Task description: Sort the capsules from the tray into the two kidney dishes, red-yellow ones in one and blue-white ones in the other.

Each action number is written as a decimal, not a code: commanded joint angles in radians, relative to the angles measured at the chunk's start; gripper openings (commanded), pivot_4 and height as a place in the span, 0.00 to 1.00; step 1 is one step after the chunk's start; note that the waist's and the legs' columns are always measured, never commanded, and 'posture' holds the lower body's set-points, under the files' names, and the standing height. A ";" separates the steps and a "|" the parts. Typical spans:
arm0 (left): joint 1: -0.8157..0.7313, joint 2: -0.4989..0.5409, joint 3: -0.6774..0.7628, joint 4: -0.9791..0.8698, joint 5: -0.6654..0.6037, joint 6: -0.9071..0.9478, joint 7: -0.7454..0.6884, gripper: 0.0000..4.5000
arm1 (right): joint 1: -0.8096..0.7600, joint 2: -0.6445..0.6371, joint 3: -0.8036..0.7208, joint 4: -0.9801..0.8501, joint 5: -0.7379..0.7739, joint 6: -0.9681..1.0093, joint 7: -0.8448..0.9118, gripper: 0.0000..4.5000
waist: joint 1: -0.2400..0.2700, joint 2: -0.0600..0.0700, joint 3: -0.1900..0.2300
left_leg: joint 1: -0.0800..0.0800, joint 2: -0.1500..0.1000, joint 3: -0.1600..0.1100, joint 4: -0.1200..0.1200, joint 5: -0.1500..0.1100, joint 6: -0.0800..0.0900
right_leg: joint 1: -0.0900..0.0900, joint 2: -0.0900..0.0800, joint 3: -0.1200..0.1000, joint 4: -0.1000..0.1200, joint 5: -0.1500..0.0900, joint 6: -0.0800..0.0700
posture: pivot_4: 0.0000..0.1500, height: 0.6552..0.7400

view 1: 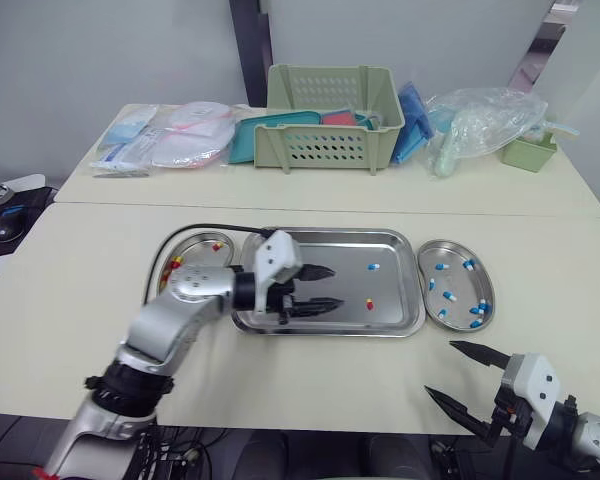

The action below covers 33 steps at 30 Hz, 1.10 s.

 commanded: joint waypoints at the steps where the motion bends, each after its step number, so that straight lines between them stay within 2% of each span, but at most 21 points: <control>1: -0.066 -0.073 -0.051 0.058 0.077 0.008 0.074 0.60 | 0.013 0.005 0.008 -0.039 -0.006 -0.022 -0.019 1.00 | 0.001 0.000 0.000 | 0.000 0.000 0.000 0.000 0.000 0.000 | 0.000 0.000 0.000 0.000 0.000 0.000 | 1.00 1.00; 5: -0.120 -0.166 -0.096 0.154 0.138 0.020 0.120 0.60 | 0.027 0.010 0.015 -0.046 -0.010 -0.023 -0.031 1.00 | 0.000 0.000 0.000 | 0.000 0.000 0.000 0.000 0.000 0.000 | 0.000 0.000 0.000 0.000 0.000 0.000 | 1.00 1.00; 11: -0.143 -0.218 -0.147 0.217 0.186 0.018 0.106 0.60 | 0.051 0.010 0.009 -0.063 -0.008 -0.020 -0.044 1.00 | -0.001 0.000 0.000 | 0.000 0.000 0.000 0.000 0.000 0.000 | 0.000 0.000 0.000 0.000 0.000 0.000 | 1.00 1.00; 28: -0.092 -0.274 -0.205 0.350 0.306 -0.091 0.101 0.60 | 0.053 0.006 0.010 -0.116 0.006 0.028 -0.082 1.00 | 0.001 0.001 -0.001 | 0.000 -0.001 0.000 0.000 0.000 0.000 | 0.000 0.000 0.000 0.000 0.000 0.000 | 1.00 1.00; 31: -0.089 -0.270 -0.210 0.365 0.319 -0.098 0.091 0.48 | 0.051 0.006 0.009 -0.128 0.008 0.041 -0.088 1.00 | 0.001 0.003 -0.002 | 0.000 -0.001 0.000 0.000 0.000 0.000 | 0.000 0.000 0.000 0.000 0.000 0.000 | 1.00 1.00; 33: -0.087 -0.270 -0.204 0.372 0.321 -0.098 0.089 0.34 | 0.049 0.008 0.006 -0.139 0.013 0.053 -0.094 1.00 | 0.001 0.004 -0.003 | 0.000 -0.001 0.000 0.000 0.000 0.000 | 0.000 0.000 0.000 0.000 0.000 0.000 | 1.00 1.00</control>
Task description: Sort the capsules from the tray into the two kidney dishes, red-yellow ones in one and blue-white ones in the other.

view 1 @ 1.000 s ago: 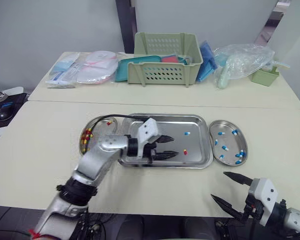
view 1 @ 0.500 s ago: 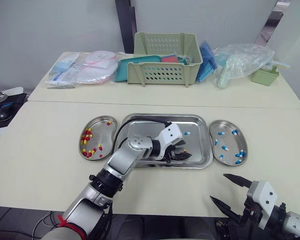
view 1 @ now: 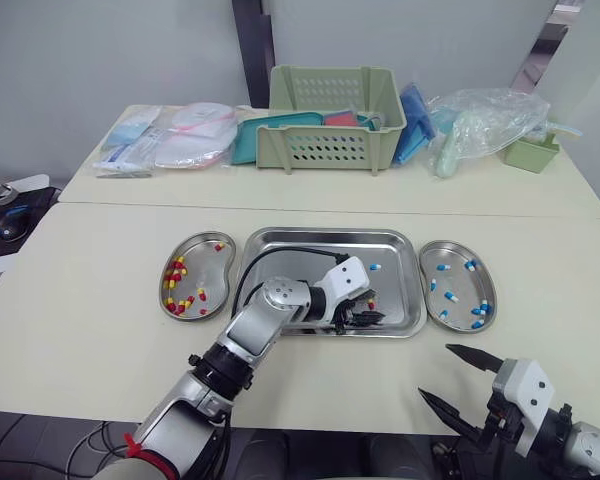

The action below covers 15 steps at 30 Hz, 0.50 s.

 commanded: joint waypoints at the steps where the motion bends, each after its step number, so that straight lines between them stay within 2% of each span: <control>1: 0.017 0.000 -0.014 0.033 0.022 0.002 -0.007 0.27 | 0.004 0.000 -0.015 -0.049 0.029 0.011 -0.012 1.00 | 0.000 0.001 -0.001 | 0.000 0.000 0.000 0.000 0.000 0.000 | 0.000 0.000 0.000 0.000 0.000 0.000 | 1.00 1.00; 4: 0.021 0.001 -0.011 0.040 0.028 -0.006 -0.007 0.08 | 0.002 -0.002 -0.013 -0.060 0.032 0.022 -0.020 1.00 | 0.000 0.003 -0.002 | 0.000 0.000 0.000 0.000 0.000 0.000 | 0.000 0.000 0.000 0.000 0.000 0.000 | 1.00 1.00; 10: 0.011 -0.003 0.016 0.022 0.012 -0.033 -0.018 0.07 | -0.016 -0.011 -0.015 -0.073 0.040 0.046 -0.025 1.00 | -0.001 0.003 -0.003 | 0.000 0.000 0.000 0.000 0.000 0.000 | 0.000 0.000 0.000 0.000 0.000 0.000 | 1.00 1.00; 15: -0.020 0.030 0.079 -0.117 -0.039 0.014 -0.039 0.07 | -0.049 -0.033 -0.013 -0.076 0.055 0.067 -0.012 1.00 | -0.003 0.003 -0.002 | 0.000 0.000 0.000 0.000 0.000 0.000 | 0.000 0.000 0.000 0.000 0.000 0.000 | 1.00 1.00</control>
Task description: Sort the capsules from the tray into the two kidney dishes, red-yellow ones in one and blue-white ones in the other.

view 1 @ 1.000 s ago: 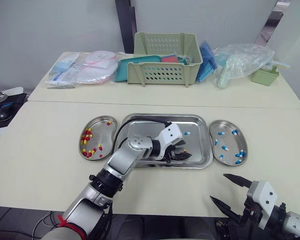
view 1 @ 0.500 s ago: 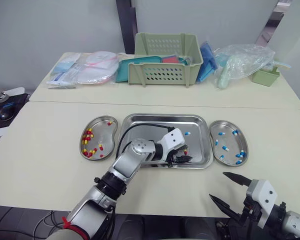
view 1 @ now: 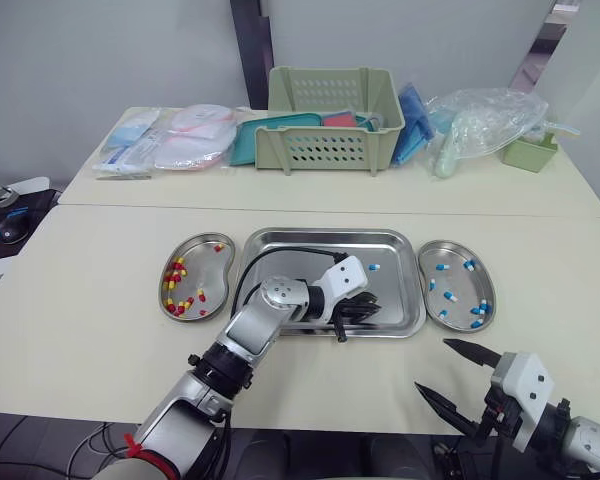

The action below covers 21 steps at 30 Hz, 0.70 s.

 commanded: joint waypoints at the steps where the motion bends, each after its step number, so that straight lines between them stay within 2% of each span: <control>1: -0.023 0.024 0.067 -0.137 -0.047 0.042 -0.018 0.07 | -0.013 -0.019 -0.010 -0.035 0.022 0.004 0.009 1.00 | 0.001 0.000 0.000 | 0.000 0.000 0.000 0.000 0.000 0.000 | 0.000 0.000 0.000 0.000 0.000 0.000 | 1.00 1.00; 6: 0.001 0.109 0.191 -0.390 -0.154 0.239 -0.006 0.07 | -0.067 -0.042 0.011 -0.033 0.039 0.029 0.022 1.00 | -0.002 0.000 0.000 | -0.001 0.000 0.000 0.000 0.000 0.000 | 0.000 0.000 0.000 0.000 0.000 0.000 | 1.00 1.00; 11: 0.138 0.241 0.367 -0.566 -0.220 0.364 0.049 0.07 | -0.130 -0.065 0.042 -0.023 0.048 0.039 0.043 1.00 | -0.003 0.001 0.000 | 0.001 0.000 0.000 -0.001 0.000 0.000 | 0.000 0.000 0.000 0.000 0.000 0.000 | 1.00 1.00; 15: 0.261 0.318 0.530 -0.594 -0.227 0.367 0.112 0.07 | -0.182 -0.079 0.077 -0.007 0.047 0.038 0.063 1.00 | 0.000 0.000 0.000 | 0.000 0.000 -0.001 0.000 0.000 0.000 | 0.000 0.000 0.000 0.000 0.000 0.000 | 1.00 1.00; 21: 0.402 0.337 0.735 -0.559 -0.206 0.334 0.240 0.07 | -0.233 -0.086 0.114 0.017 0.052 0.039 0.081 1.00 | 0.005 -0.002 0.001 | 0.000 0.000 -0.002 -0.001 0.000 0.000 | 0.000 0.000 -0.001 -0.001 0.000 0.000 | 1.00 1.00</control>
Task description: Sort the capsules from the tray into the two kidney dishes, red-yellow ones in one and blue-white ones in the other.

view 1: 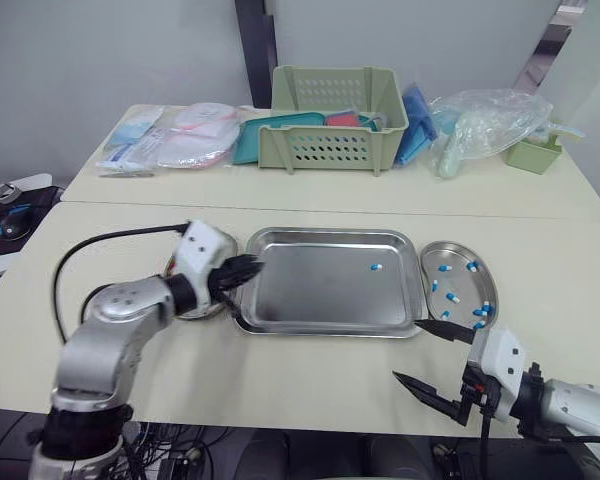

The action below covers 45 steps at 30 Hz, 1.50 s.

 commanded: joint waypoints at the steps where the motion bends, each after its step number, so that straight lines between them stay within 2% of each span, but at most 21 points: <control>1: 0.044 0.007 0.097 0.006 0.022 -0.043 0.081 0.07 | -0.016 -0.009 0.010 -0.006 0.014 -0.007 0.013 1.00 | 0.002 0.000 0.000 | 0.000 0.000 -0.001 0.000 0.000 0.000 | 0.000 0.000 -0.001 0.000 0.000 0.000 | 1.00 1.00; 8: 0.080 -0.038 0.164 0.051 0.026 -0.097 0.195 0.07 | -0.070 -0.012 0.026 -0.007 0.027 0.013 0.010 1.00 | 0.001 0.000 0.000 | 0.000 0.000 0.000 0.000 0.000 0.000 | 0.000 0.000 0.000 0.000 0.000 0.000 | 1.00 1.00; 17: 0.112 -0.043 0.214 0.096 -0.022 -0.092 0.221 0.07 | -0.124 -0.013 0.047 -0.011 0.035 0.038 0.011 1.00 | -0.001 -0.001 0.001 | 0.000 0.000 -0.001 0.000 0.000 0.000 | 0.000 0.000 0.000 0.000 0.000 0.000 | 1.00 1.00; 19: 0.125 -0.042 0.221 0.103 -0.017 -0.101 0.231 0.23 | -0.132 -0.013 0.053 -0.007 0.034 0.040 0.012 1.00 | -0.002 -0.001 0.001 | 0.000 0.000 0.000 0.000 0.000 0.000 | 0.000 0.000 0.000 0.000 0.000 0.000 | 1.00 1.00; 20: 0.134 -0.038 0.227 0.104 -0.023 -0.107 0.226 0.27 | -0.135 -0.013 0.055 -0.006 0.034 0.041 0.013 1.00 | -0.002 -0.002 0.001 | 0.000 0.000 0.000 0.000 0.000 0.000 | 0.000 0.000 0.000 0.000 0.000 0.000 | 1.00 1.00; 28: 0.187 -0.022 0.286 0.081 -0.088 -0.149 0.175 0.84 | -0.146 -0.013 0.064 0.002 0.034 0.039 0.019 1.00 | -0.001 -0.003 0.001 | 0.000 0.000 -0.001 0.000 0.000 0.000 | 0.000 0.000 0.000 0.000 0.000 0.000 | 1.00 1.00; 35: 0.262 0.067 0.415 0.102 -0.185 -0.223 0.024 0.84 | -0.133 -0.019 0.033 0.008 0.034 0.026 0.026 1.00 | -0.002 -0.003 0.002 | 0.000 0.000 0.000 -0.001 0.000 0.000 | -0.001 0.000 0.000 0.000 0.000 0.000 | 1.00 1.00; 37: 0.306 0.108 0.456 0.143 -0.169 -0.279 -0.029 0.84 | -0.116 -0.031 -0.018 0.009 0.048 0.025 0.032 1.00 | -0.002 -0.003 0.002 | 0.000 0.000 0.000 -0.001 0.000 0.000 | -0.001 0.000 0.000 0.000 0.000 0.000 | 1.00 1.00; 42: 0.438 0.197 0.577 0.355 -0.128 -0.384 -0.128 0.84 | -0.021 -0.107 -0.281 0.092 0.099 0.016 0.116 1.00 | -0.003 -0.003 0.002 | 0.000 0.000 0.002 -0.002 0.000 0.000 | -0.001 0.000 0.001 0.000 0.000 0.000 | 1.00 1.00; 45: 0.525 0.215 0.604 0.476 -0.095 -0.462 -0.176 0.97 | 0.017 -0.158 -0.412 0.189 0.112 0.006 0.190 1.00 | -0.003 -0.004 0.003 | 0.001 0.001 0.002 -0.002 0.000 0.000 | -0.001 0.000 0.001 0.000 0.000 0.000 | 1.00 1.00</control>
